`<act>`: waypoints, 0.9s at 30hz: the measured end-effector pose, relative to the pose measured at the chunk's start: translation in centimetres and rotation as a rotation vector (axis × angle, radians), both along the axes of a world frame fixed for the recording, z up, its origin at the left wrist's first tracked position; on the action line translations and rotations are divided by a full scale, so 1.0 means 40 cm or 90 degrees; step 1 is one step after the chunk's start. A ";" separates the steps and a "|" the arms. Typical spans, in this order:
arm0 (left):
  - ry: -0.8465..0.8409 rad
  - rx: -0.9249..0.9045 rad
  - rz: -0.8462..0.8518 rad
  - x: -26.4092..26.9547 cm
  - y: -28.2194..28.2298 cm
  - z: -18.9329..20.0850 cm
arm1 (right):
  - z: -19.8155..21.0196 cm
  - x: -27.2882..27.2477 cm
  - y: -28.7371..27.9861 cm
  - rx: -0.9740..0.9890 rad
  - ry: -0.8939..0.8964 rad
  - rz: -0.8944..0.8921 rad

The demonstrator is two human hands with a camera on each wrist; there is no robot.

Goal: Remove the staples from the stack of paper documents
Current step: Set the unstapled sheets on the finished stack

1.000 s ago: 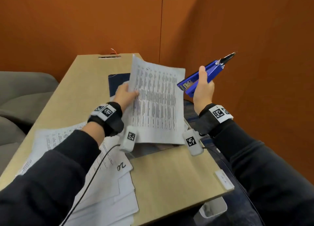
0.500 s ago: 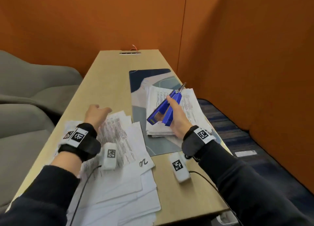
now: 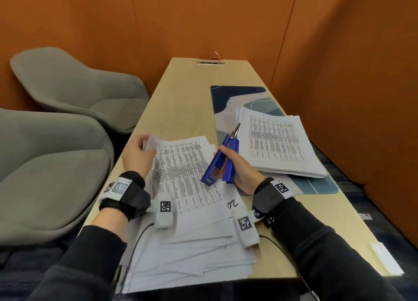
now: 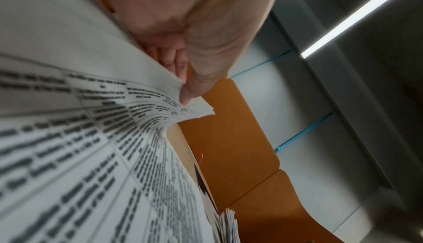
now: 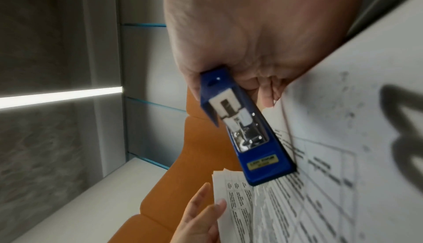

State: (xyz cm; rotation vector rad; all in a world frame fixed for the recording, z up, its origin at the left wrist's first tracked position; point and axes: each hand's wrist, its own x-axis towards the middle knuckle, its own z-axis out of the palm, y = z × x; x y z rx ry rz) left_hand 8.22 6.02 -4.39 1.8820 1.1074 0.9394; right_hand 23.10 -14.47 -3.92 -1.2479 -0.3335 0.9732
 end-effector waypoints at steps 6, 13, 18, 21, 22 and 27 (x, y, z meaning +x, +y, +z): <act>0.060 -0.027 -0.047 -0.016 -0.014 -0.005 | -0.005 0.004 -0.018 0.035 0.021 -0.021; -0.256 -0.271 -0.115 -0.065 -0.024 -0.037 | -0.027 0.015 -0.036 0.069 0.022 -0.031; -0.403 -0.289 -0.174 -0.082 -0.054 -0.022 | -0.039 0.020 -0.041 0.080 -0.002 -0.019; -0.437 -0.303 -0.164 -0.087 -0.048 -0.030 | -0.042 0.014 -0.042 0.099 -0.015 -0.006; -0.444 -0.307 -0.168 -0.088 -0.044 -0.033 | -0.042 0.013 -0.043 0.102 -0.025 -0.006; -0.441 -0.326 -0.124 -0.080 -0.037 -0.036 | -0.054 0.019 -0.044 0.103 -0.065 -0.021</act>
